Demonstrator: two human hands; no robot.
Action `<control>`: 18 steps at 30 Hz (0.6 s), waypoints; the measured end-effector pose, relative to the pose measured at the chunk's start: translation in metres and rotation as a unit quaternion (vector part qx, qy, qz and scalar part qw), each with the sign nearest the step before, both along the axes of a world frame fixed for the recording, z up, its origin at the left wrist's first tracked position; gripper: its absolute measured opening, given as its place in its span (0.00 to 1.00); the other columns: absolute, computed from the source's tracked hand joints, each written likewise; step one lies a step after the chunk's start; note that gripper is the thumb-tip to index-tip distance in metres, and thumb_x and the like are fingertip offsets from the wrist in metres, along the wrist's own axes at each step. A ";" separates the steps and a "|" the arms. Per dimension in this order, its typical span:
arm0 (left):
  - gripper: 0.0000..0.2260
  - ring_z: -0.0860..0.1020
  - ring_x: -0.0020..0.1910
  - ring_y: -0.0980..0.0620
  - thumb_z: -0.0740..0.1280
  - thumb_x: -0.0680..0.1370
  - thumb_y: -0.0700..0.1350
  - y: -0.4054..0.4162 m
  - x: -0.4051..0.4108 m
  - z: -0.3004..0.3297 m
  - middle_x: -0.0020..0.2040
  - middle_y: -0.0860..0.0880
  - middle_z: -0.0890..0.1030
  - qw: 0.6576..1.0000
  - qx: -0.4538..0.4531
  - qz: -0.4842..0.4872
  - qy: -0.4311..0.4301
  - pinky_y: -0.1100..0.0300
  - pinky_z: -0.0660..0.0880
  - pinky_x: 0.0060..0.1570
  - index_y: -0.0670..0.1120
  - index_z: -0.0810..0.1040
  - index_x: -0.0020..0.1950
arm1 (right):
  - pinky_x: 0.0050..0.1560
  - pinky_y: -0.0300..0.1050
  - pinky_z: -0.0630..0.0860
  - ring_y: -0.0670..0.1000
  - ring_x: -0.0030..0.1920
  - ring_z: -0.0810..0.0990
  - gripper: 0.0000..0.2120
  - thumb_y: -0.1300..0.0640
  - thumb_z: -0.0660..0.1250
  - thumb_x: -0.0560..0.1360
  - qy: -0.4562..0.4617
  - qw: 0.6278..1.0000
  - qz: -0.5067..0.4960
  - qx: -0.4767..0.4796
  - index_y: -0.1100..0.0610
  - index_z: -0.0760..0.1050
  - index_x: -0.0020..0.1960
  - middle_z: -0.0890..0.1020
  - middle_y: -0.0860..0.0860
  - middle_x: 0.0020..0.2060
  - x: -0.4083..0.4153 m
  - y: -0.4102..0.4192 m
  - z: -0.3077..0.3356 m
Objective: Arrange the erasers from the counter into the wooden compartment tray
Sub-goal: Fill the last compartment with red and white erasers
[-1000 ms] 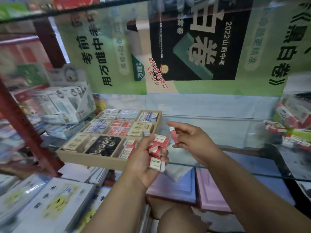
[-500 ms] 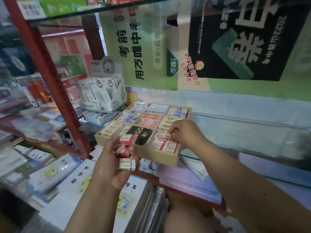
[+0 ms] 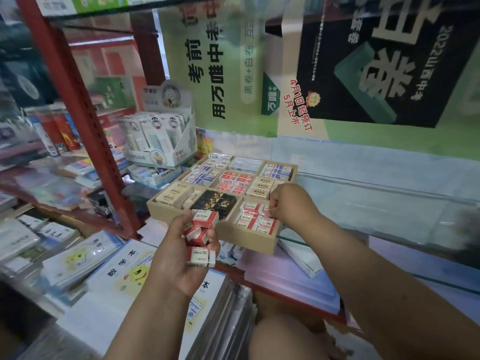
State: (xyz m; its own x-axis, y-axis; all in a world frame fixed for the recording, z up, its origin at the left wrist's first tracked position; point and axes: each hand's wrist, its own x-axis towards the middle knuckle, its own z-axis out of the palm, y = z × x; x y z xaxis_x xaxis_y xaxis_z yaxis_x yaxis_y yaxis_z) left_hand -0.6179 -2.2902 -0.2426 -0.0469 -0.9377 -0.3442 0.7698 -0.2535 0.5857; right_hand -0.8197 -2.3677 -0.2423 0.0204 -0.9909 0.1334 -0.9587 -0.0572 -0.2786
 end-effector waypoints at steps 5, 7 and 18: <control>0.07 0.72 0.24 0.52 0.67 0.76 0.45 0.002 -0.005 0.000 0.32 0.45 0.77 1.000 -0.002 -0.013 -0.009 0.65 0.67 0.24 0.43 0.74 0.42 | 0.53 0.44 0.70 0.53 0.55 0.70 0.05 0.54 0.65 0.73 0.039 0.999 -0.007 -0.023 0.52 0.78 0.40 0.77 0.49 0.43 -0.002 0.003 -0.003; 0.06 0.72 0.24 0.52 0.67 0.75 0.45 0.003 -0.007 0.000 0.32 0.45 0.77 1.000 -0.004 -0.020 -0.013 0.65 0.67 0.24 0.43 0.74 0.43 | 0.57 0.47 0.66 0.54 0.59 0.68 0.10 0.51 0.63 0.75 0.054 0.998 -0.012 -0.007 0.52 0.81 0.50 0.76 0.50 0.51 -0.002 0.004 -0.001; 0.10 0.74 0.23 0.52 0.69 0.70 0.47 0.005 -0.028 -0.001 0.32 0.44 0.78 0.996 -0.032 -0.073 -0.049 0.64 0.68 0.21 0.43 0.75 0.44 | 0.42 0.35 0.76 0.42 0.38 0.79 0.10 0.57 0.77 0.67 -0.357 0.925 0.122 -0.044 0.49 0.80 0.46 0.83 0.47 0.42 0.038 0.077 0.022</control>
State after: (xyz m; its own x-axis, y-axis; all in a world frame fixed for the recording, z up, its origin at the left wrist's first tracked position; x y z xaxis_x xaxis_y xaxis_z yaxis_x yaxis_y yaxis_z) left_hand -0.6457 -2.2851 -0.2435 -0.1536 -0.9438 -0.2928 0.6653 -0.3178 0.6755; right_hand -0.7817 -2.2911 -0.2199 0.1177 -0.9527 0.2801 -0.4877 -0.3012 -0.8194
